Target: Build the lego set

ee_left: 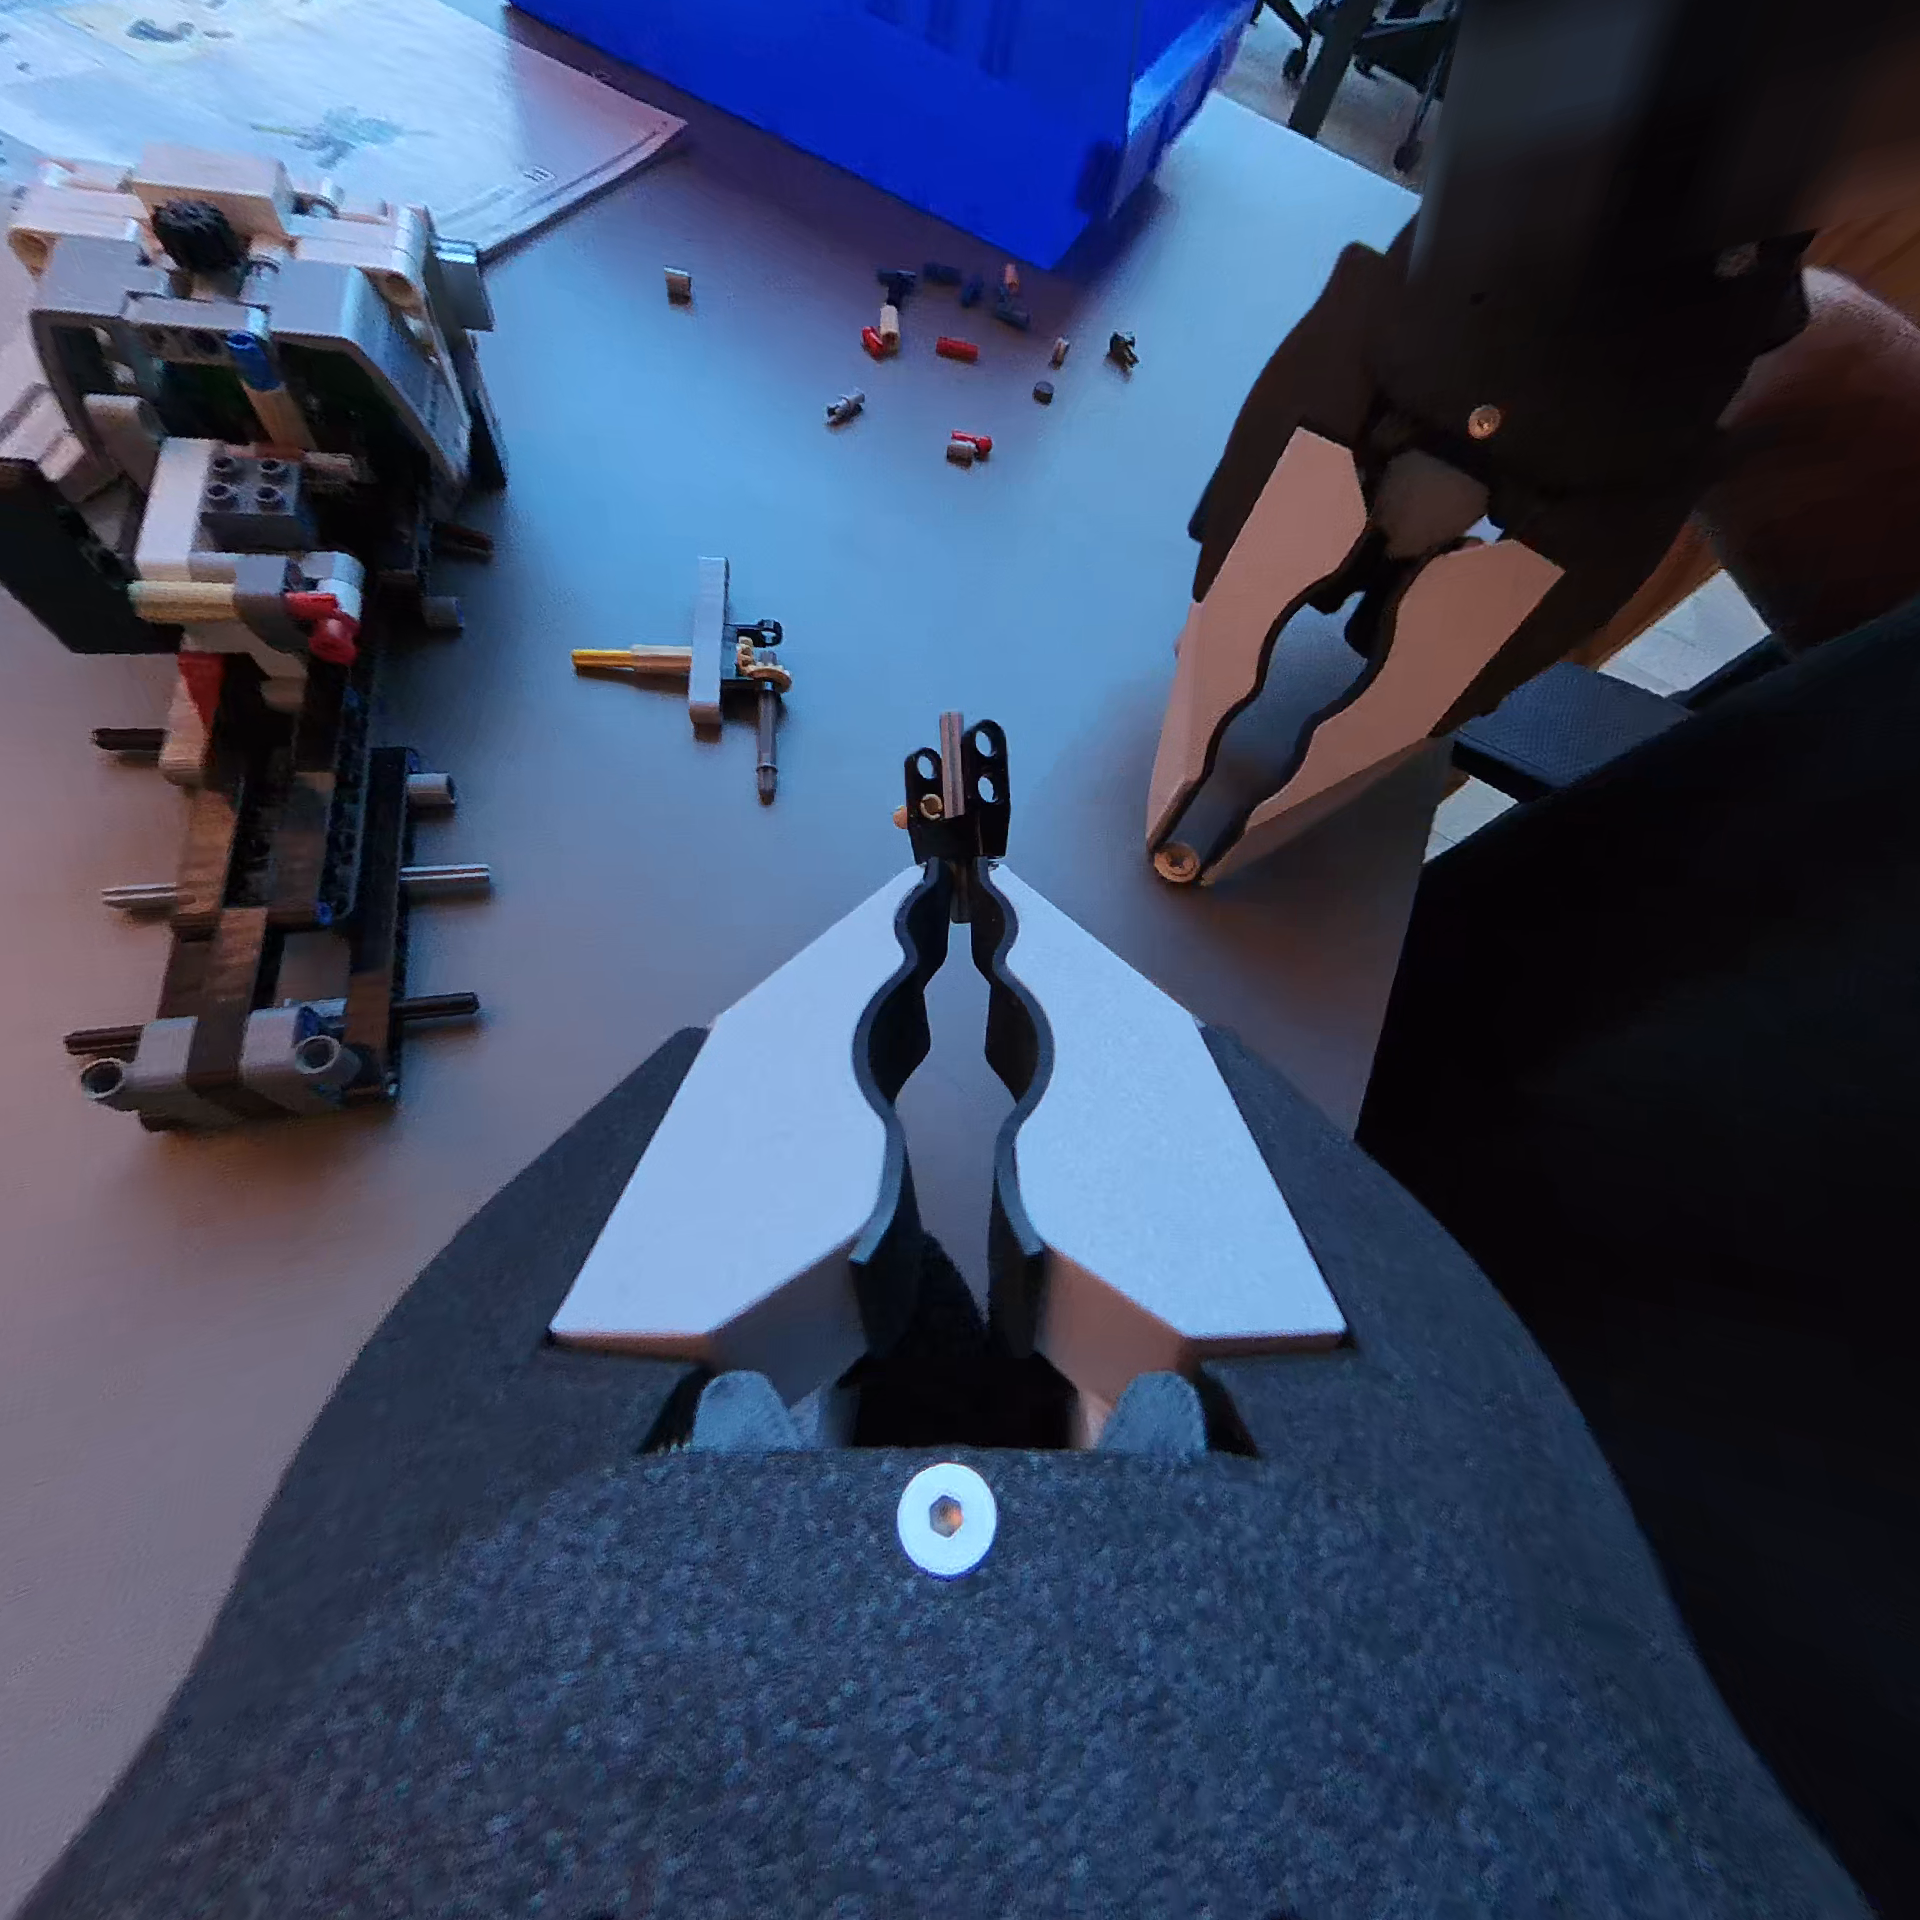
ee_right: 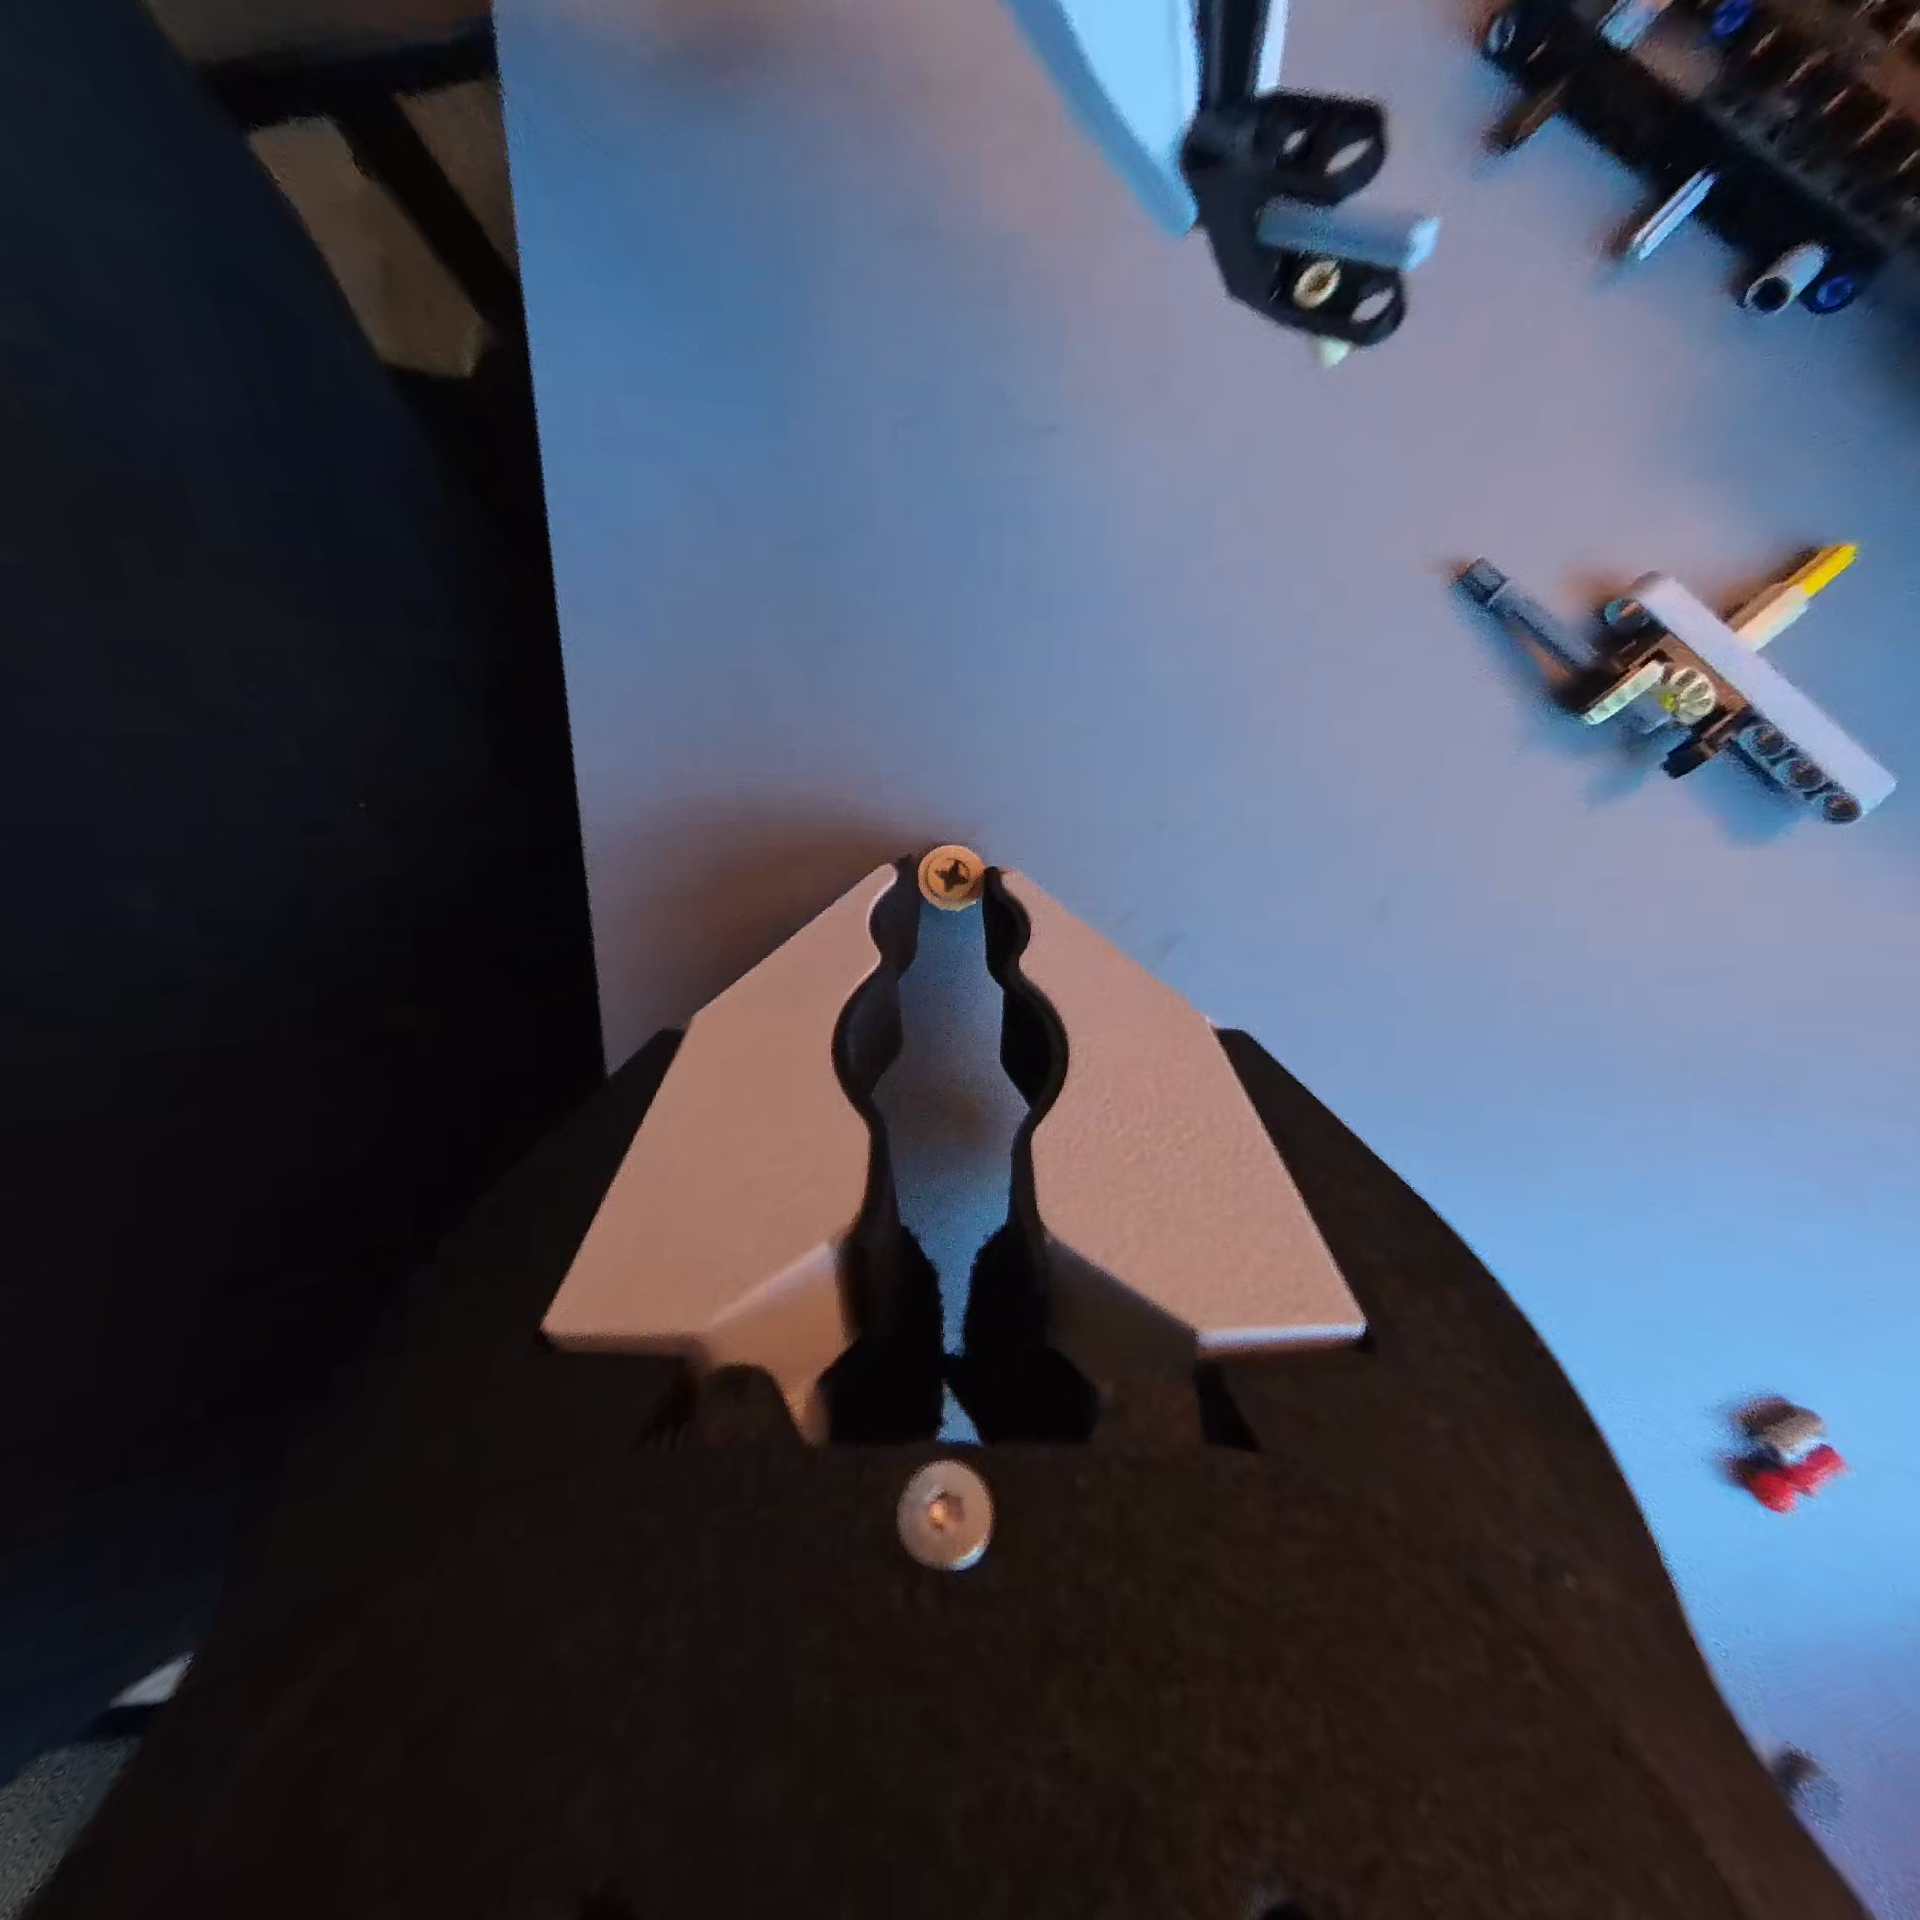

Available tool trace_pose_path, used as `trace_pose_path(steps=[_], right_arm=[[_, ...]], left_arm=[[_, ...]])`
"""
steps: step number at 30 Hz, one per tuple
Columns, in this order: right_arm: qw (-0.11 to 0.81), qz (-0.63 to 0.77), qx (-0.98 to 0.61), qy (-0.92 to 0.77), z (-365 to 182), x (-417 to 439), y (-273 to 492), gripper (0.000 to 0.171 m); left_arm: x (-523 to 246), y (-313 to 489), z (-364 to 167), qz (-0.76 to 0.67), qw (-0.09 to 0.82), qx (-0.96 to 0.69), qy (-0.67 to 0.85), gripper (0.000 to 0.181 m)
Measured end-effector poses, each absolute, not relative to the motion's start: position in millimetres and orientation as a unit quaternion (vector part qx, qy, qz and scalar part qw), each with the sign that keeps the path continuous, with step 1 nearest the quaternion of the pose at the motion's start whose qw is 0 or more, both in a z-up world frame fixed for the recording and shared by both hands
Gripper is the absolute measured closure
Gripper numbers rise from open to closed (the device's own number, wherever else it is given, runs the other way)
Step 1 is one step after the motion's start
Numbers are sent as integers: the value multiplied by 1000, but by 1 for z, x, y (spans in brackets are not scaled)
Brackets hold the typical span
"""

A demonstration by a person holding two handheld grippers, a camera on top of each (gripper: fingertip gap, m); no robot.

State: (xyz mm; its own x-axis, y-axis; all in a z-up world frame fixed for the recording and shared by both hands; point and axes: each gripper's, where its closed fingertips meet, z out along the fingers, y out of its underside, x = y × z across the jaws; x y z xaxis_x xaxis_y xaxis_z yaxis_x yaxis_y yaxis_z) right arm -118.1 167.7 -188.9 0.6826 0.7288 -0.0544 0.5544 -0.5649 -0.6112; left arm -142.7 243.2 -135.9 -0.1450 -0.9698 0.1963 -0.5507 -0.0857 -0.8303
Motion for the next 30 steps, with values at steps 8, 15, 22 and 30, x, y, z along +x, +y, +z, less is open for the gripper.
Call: trace_pose_path(steps=[8, 15, 22, 30], right_arm=[[367, 174, -879, -251, -173, -113, 158, 148], [446, 64, -891, -62, -166, -114, 170, 152], [425, 31, -903, 51, -182, -112, 162, 149], [439, -52, -894, 66, -186, -115, 162, 156]], left_arm=[[-142, 232, -143, -417, 226, -584, 658, 180], [-138, 227, -146, -418, 219, -557, 684, 180], [-140, 224, -148, -431, 201, -533, 700, 180], [-141, 215, -150, -452, 163, -513, 711, 180]])
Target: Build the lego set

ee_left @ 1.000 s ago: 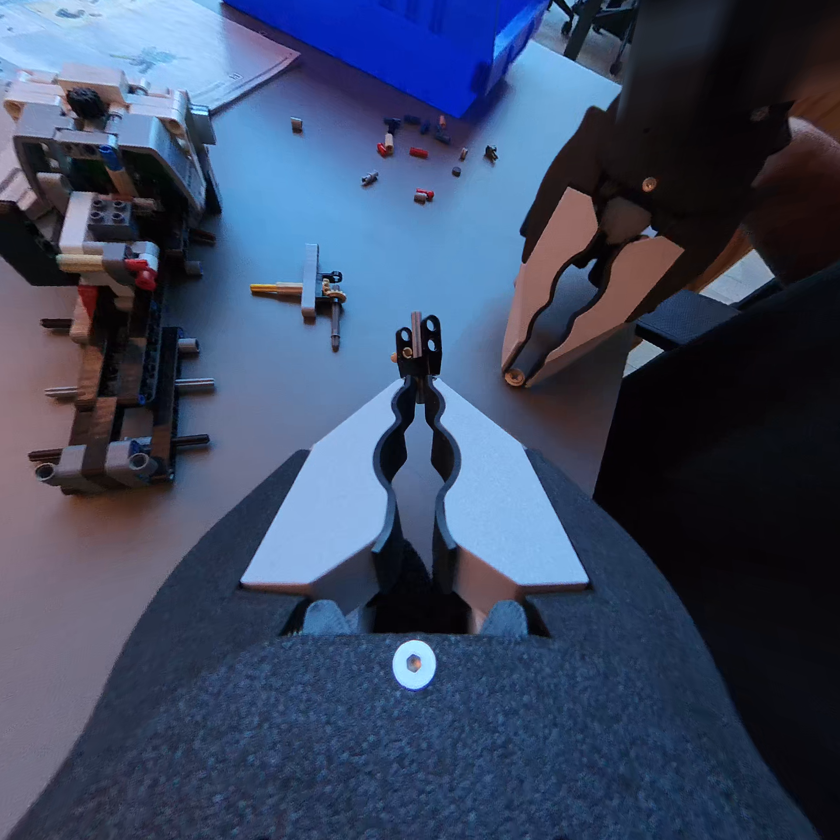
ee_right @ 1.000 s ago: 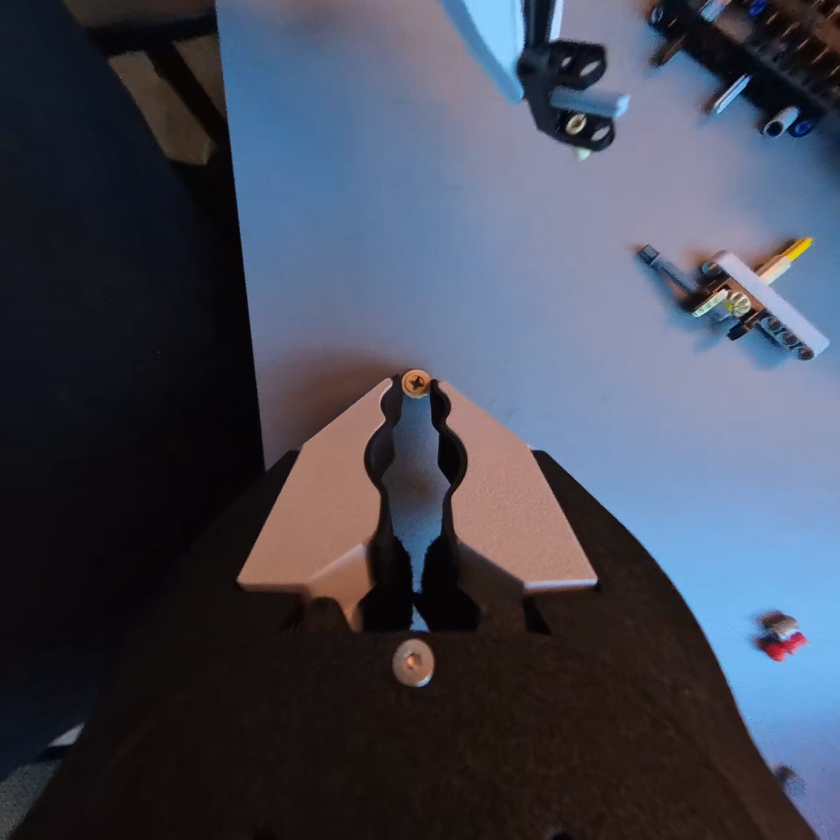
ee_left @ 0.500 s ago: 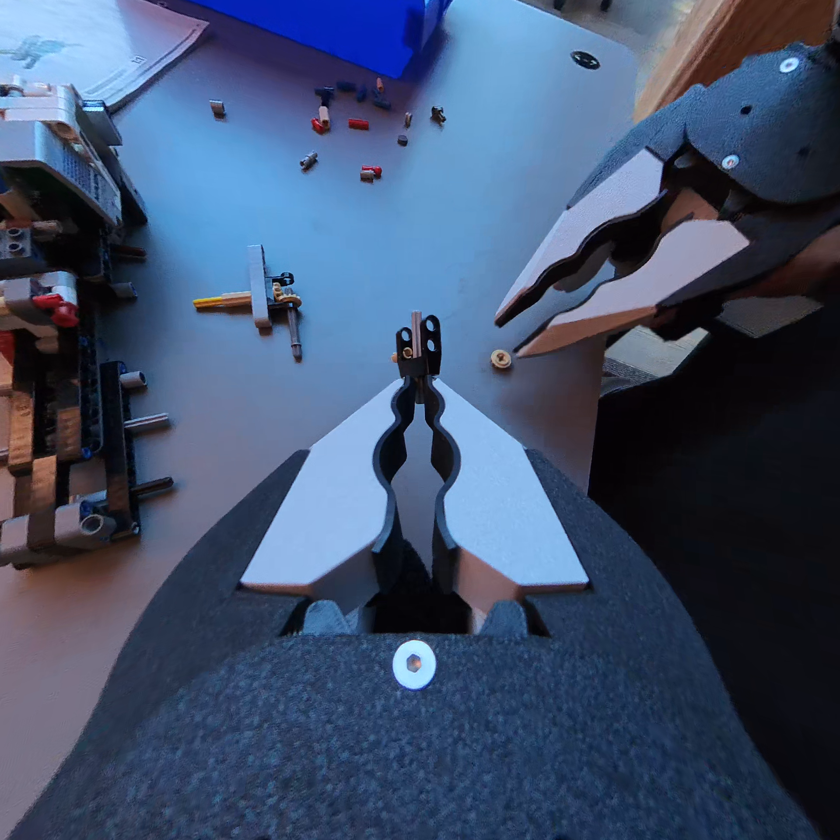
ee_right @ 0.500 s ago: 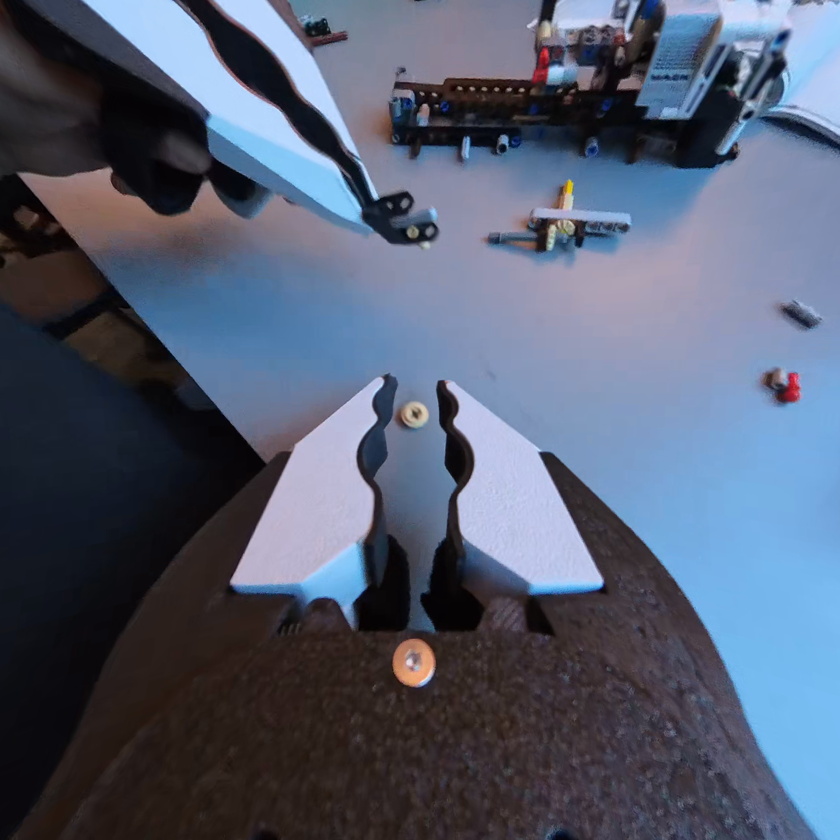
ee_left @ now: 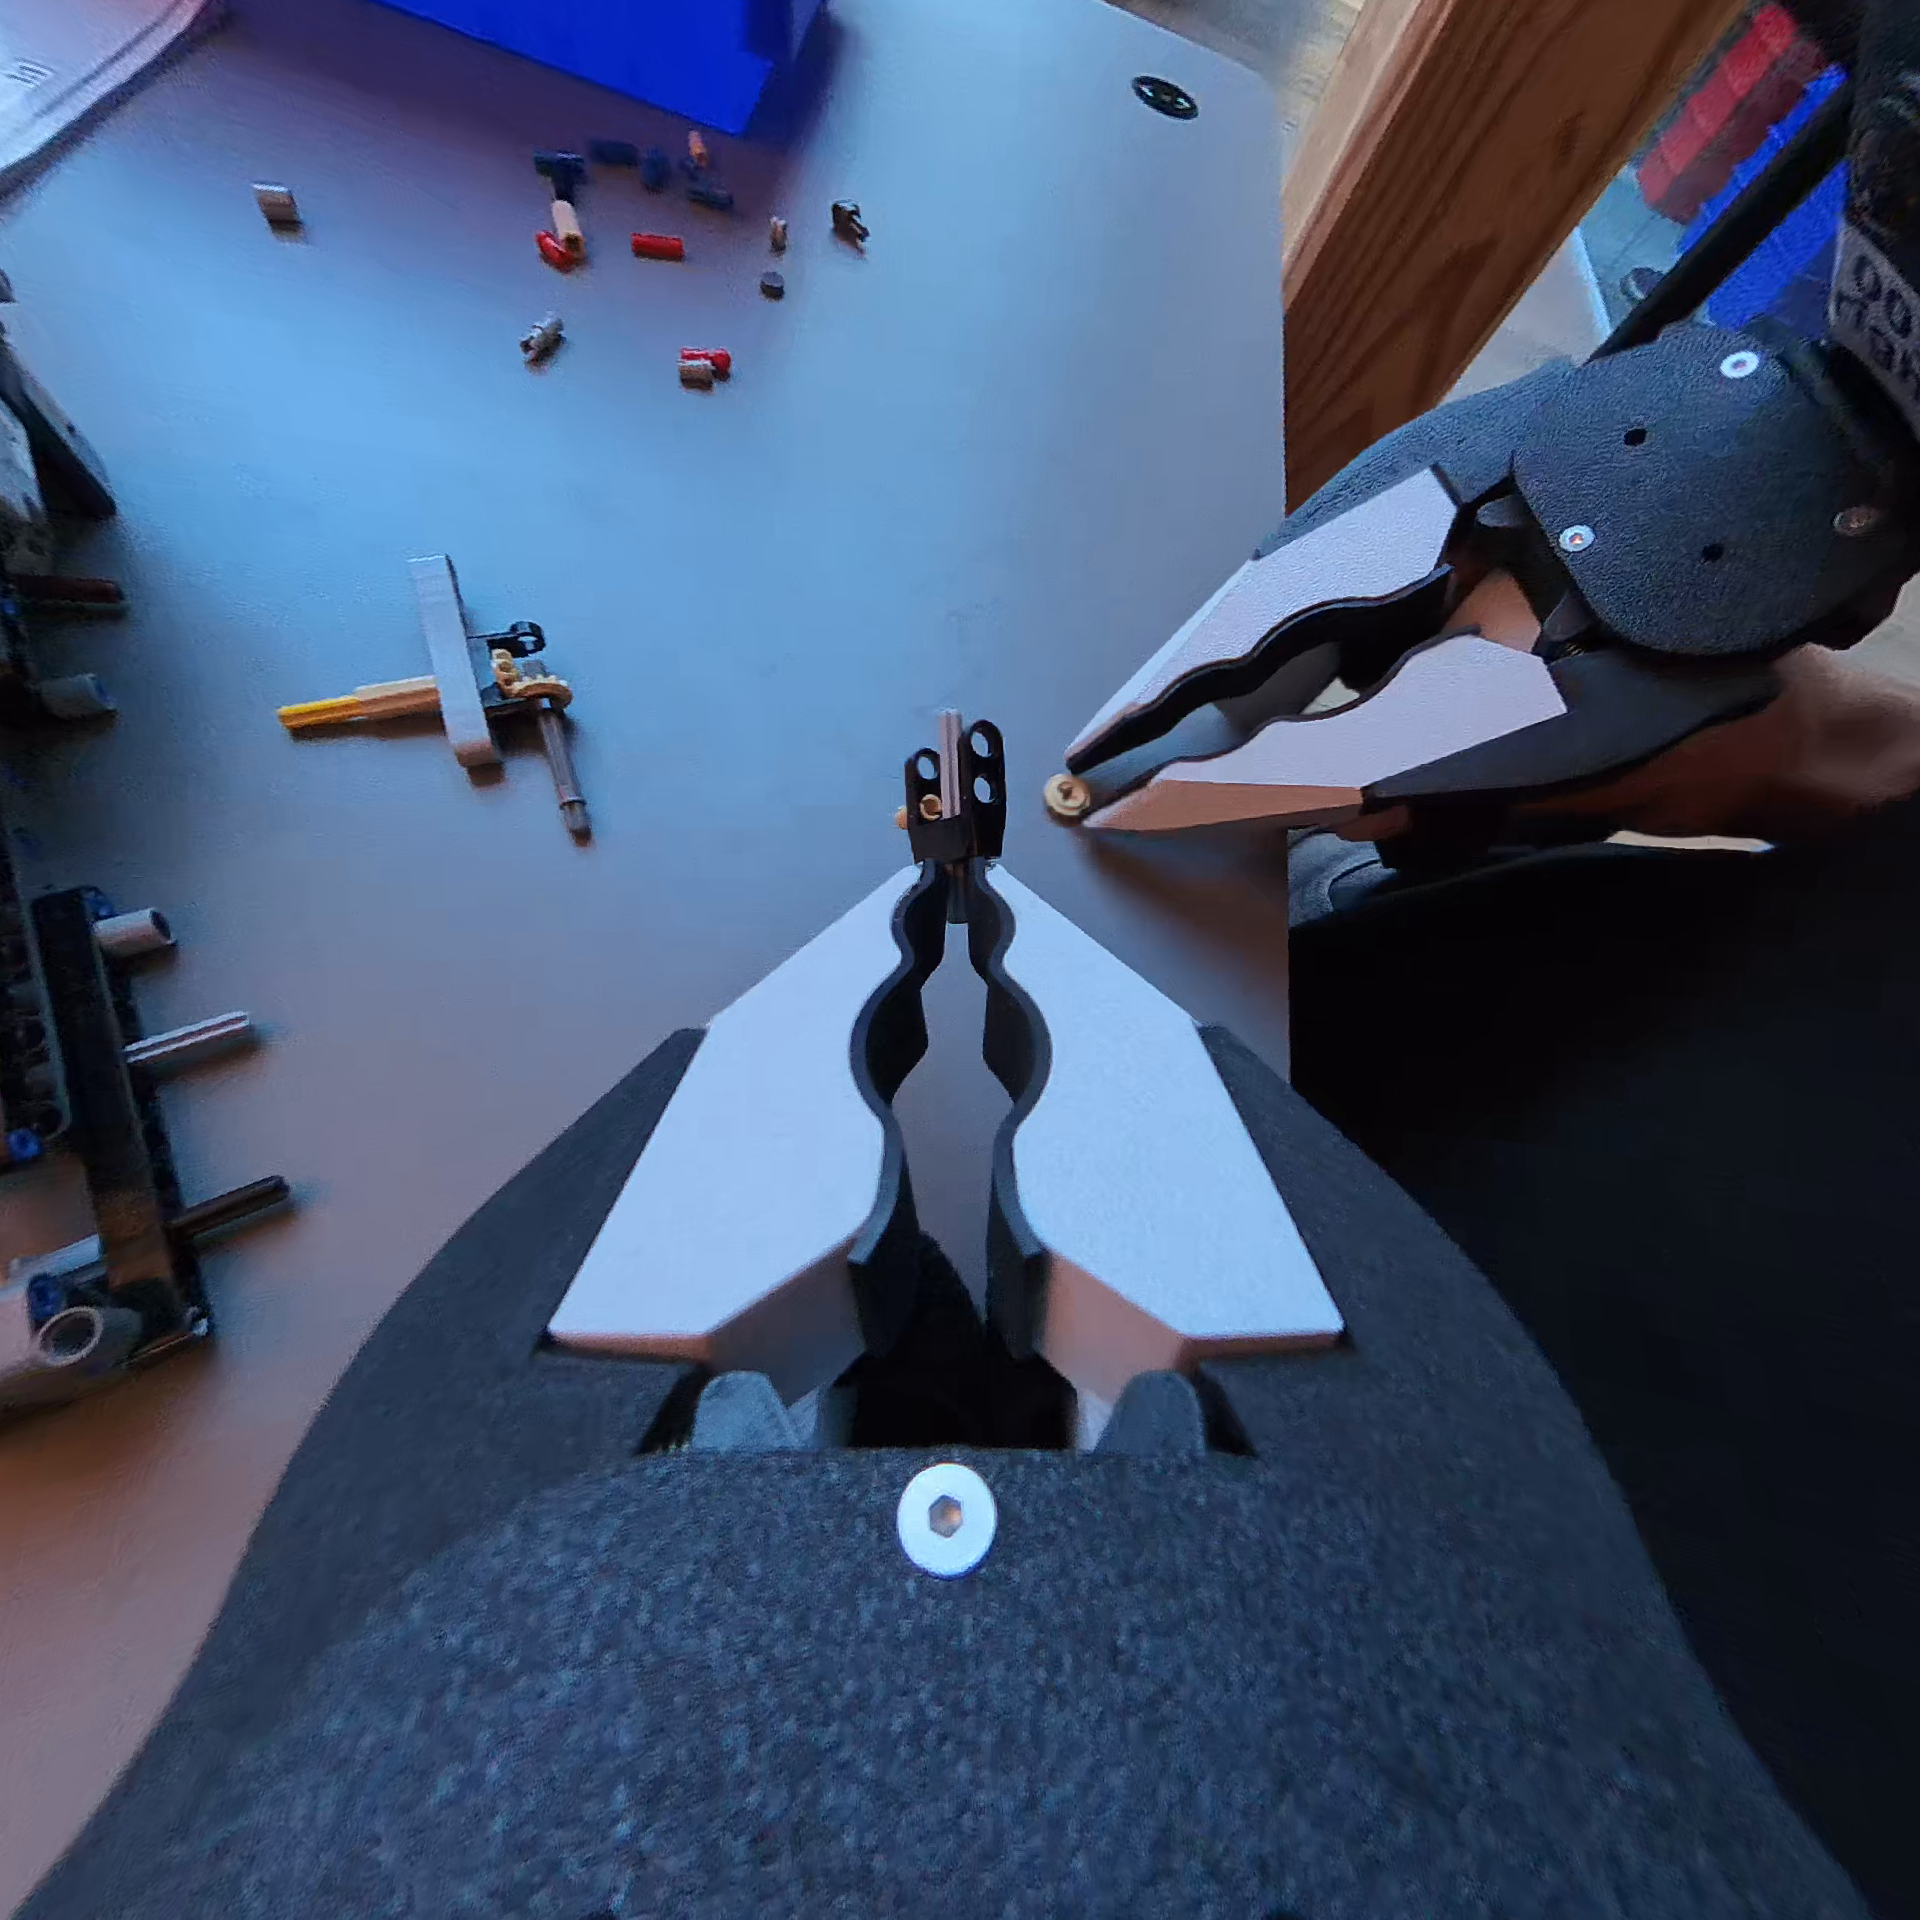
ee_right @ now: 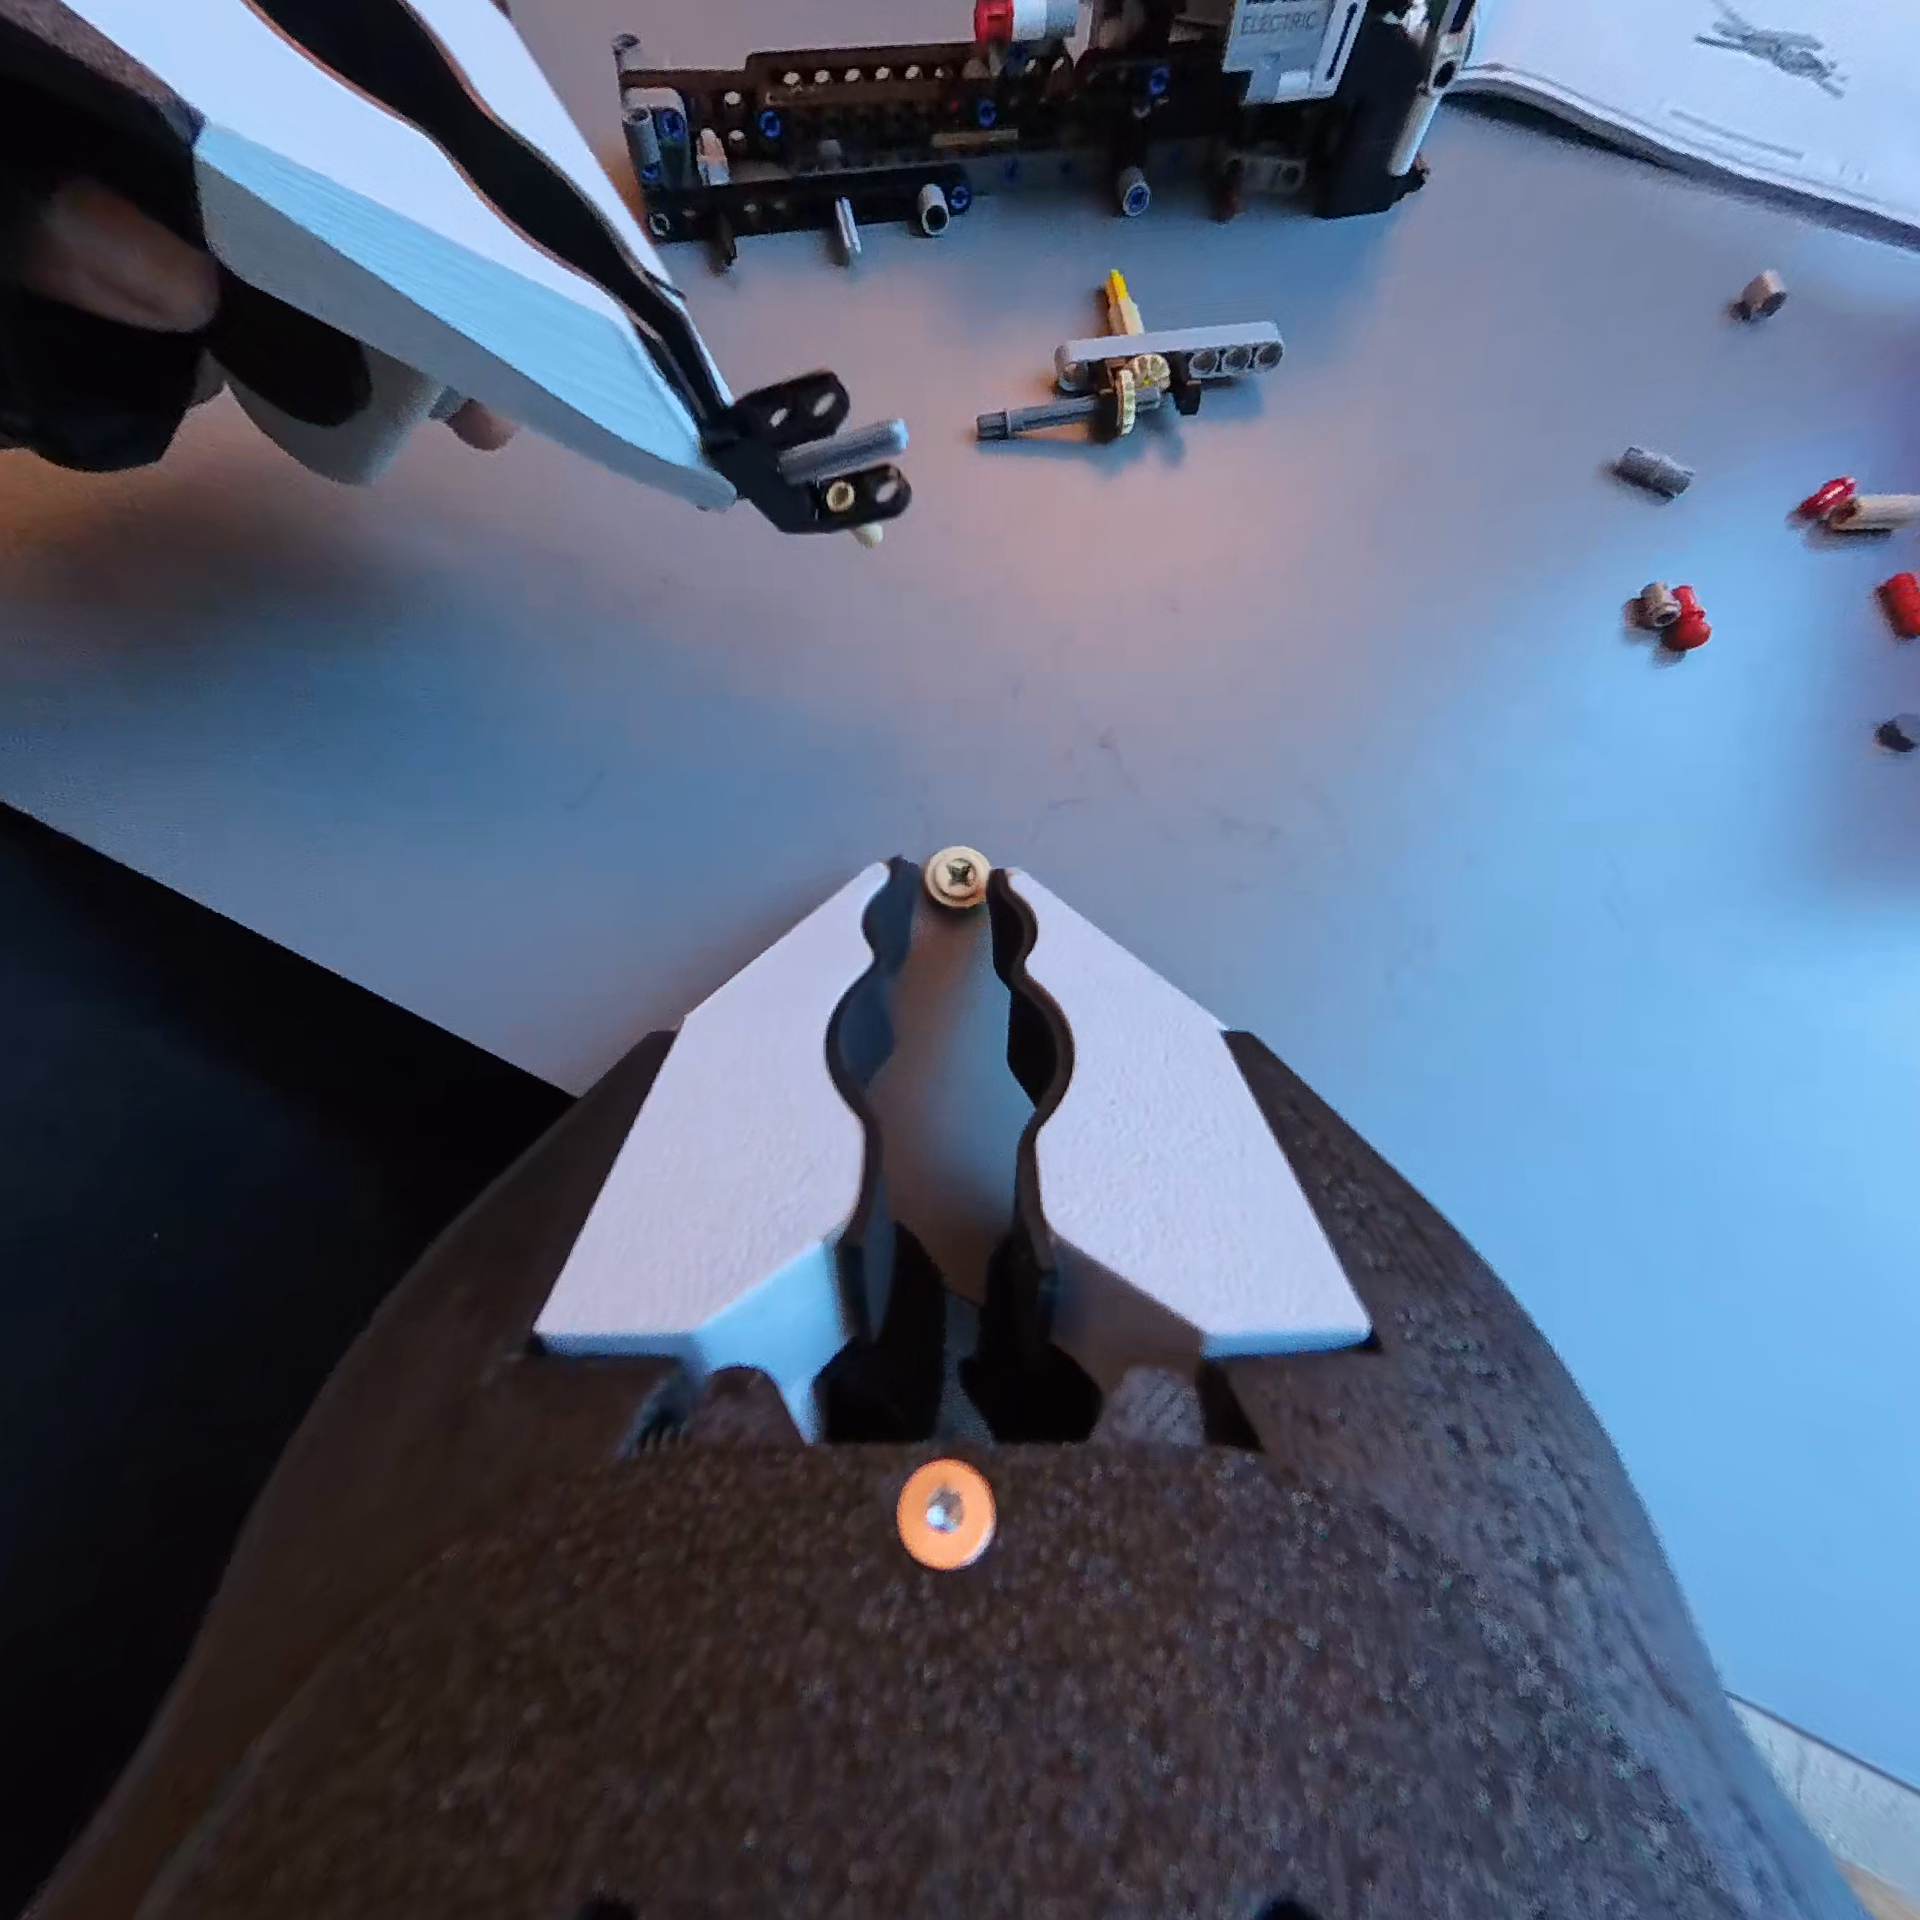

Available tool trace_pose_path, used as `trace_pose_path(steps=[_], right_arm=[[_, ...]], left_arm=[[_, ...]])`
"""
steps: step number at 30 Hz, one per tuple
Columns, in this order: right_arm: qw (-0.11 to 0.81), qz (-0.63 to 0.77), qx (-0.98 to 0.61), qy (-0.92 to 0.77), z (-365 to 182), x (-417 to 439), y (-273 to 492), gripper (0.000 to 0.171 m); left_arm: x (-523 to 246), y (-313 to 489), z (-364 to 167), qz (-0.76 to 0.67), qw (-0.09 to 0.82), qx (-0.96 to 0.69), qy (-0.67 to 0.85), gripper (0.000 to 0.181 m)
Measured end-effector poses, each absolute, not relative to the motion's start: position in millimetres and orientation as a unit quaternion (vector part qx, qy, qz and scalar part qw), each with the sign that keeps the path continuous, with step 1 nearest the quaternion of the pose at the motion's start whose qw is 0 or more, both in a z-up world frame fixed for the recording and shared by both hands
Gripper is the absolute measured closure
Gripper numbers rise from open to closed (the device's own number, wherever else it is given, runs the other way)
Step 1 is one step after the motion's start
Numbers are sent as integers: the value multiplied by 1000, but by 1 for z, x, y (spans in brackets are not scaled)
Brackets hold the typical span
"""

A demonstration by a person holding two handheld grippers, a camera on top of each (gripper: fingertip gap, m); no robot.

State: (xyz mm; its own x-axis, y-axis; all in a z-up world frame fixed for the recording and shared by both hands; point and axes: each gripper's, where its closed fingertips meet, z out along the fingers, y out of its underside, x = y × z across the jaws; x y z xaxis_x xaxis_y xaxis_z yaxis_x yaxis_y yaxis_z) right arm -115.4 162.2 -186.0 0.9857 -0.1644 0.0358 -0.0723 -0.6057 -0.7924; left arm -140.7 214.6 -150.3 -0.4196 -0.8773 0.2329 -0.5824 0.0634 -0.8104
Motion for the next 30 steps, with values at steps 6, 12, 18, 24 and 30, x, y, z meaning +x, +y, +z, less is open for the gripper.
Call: trace_pose_path(steps=[6, 12, 18, 24, 30], right_arm=[[423, -53, -903, 59, -188, -113, 163, 164], [404, -21, -913, 60, -187, -110, 163, 163], [408, 3, -910, 76, -182, -113, 162, 157], [409, 20, -910, 66, -188, -116, 167, 155], [407, 6, -913, 33, -189, -117, 170, 162]], left_arm=[[-146, 204, -159, -438, 97, -525, 723, 180], [-145, 204, -158, -434, 81, -524, 729, 180], [-143, 202, -160, -432, 73, -527, 728, 180], [-141, 200, -163, -430, 62, -529, 729, 180], [-141, 200, -163, -426, 56, -534, 729, 180]])
